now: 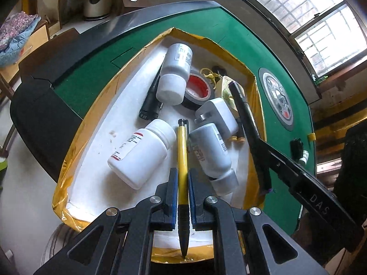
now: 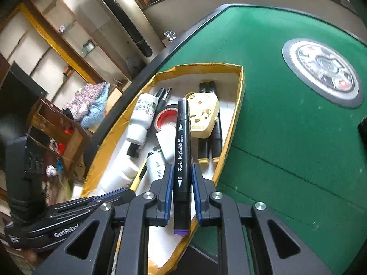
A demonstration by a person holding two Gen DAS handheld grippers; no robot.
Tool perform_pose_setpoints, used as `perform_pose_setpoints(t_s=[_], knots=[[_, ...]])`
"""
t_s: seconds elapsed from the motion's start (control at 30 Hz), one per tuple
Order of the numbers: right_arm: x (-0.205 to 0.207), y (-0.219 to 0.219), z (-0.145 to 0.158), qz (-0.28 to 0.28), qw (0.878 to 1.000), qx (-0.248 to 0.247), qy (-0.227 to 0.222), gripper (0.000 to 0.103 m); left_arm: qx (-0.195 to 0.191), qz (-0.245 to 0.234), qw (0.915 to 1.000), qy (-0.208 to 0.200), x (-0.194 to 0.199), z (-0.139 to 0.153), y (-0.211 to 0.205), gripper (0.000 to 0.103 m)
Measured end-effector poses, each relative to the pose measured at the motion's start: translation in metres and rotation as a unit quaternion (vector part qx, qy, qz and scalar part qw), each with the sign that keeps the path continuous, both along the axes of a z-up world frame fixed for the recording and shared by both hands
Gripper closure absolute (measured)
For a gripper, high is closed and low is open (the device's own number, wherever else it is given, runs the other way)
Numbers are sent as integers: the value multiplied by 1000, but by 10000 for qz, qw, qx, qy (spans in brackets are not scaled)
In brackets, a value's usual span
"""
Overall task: Organize rigid objects
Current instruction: 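Carry the yellow pencil and black marker into the tray and release both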
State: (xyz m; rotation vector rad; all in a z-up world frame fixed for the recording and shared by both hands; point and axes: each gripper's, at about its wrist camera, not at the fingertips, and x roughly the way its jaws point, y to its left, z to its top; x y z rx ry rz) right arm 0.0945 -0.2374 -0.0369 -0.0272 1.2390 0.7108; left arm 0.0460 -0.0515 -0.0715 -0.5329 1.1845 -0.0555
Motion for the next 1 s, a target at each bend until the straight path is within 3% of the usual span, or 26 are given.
perform_pose_setpoints(t_s=[0.17,0.3,0.77,0.87,0.93,1.0], knots=[[-12,19,4,327,9958,-586,-629,87,95,41,9999,20,2,-3,-1,96],[-20,28,3,499,9914,-860,-848,87,84,82,9999,121,5,-7,-2,96],[-8,20,-8,541,9957,-643,-401,86,46,156,9997,200,7,-13,0,95],[-7,11,0,478,9973,-392,-405,79,-29,122,9998,158,4,-11,0,81],[-9,3,8,423,9982,-160,-405,72,-42,89,9999,58,2,-7,-1,64],[-9,-9,15,274,9989,115,-358,68,-82,79,9998,-187,-3,1,-3,59]])
